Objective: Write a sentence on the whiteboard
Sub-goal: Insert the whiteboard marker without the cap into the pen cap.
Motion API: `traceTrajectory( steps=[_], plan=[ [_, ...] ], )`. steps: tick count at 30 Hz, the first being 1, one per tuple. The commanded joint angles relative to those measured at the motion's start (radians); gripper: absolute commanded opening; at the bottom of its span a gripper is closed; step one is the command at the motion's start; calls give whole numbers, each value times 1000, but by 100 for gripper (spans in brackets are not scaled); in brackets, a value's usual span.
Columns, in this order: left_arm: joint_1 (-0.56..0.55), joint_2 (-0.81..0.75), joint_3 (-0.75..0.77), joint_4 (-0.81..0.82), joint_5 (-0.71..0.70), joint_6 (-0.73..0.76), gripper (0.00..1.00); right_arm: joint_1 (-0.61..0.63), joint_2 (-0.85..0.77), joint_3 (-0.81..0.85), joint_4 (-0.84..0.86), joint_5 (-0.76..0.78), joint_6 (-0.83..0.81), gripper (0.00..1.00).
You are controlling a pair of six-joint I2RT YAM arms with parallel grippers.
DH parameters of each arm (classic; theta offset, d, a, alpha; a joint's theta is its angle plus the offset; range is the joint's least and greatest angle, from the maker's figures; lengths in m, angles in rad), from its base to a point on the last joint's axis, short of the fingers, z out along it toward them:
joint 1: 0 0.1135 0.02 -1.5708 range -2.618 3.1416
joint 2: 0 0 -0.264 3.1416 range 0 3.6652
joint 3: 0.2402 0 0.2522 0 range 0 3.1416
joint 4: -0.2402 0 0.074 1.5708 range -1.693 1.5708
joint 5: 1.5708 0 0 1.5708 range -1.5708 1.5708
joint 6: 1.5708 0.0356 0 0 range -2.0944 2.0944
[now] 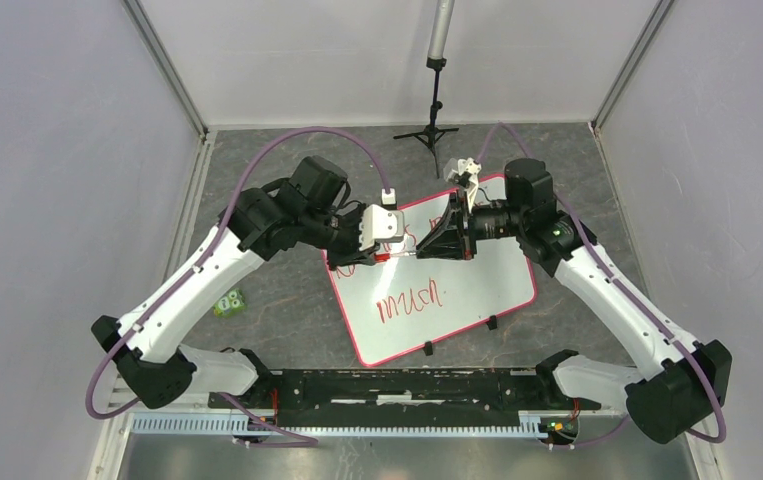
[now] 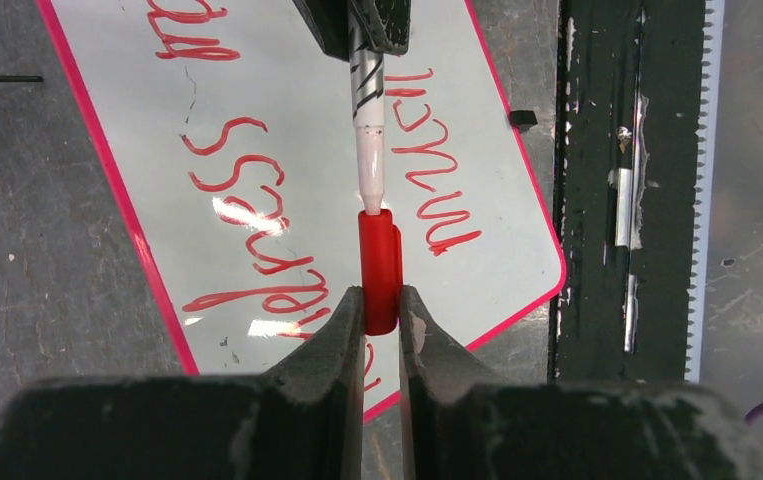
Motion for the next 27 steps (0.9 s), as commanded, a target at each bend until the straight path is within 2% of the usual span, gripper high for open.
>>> traceTrajectory(
  steps=[1, 7, 13, 18, 22, 24, 27],
  plan=[
    [-16, 7, 36, 21, 29, -39, 2, 10, 6, 18, 29, -9, 0, 1],
    [-31, 31, 52, 23, 30, -56, 2, 18, 9, 11, 29, 1, -3, 1],
    [-33, 54, 78, 61, 113, -140, 2, 40, 23, -1, 34, 6, -4, 1],
    [-39, 68, 81, 102, 118, -184, 2, 66, 34, 4, 13, 17, -24, 0],
    [-39, 74, 69, 167, 128, -262, 2, 72, 18, -26, 98, -11, 30, 0],
    [-36, 84, 77, 174, 148, -288, 7, 72, 11, -24, 132, -13, 45, 0],
    [5, 100, 121, 156, 213, -317, 29, 63, 11, 2, 149, -4, 48, 0]
  ],
)
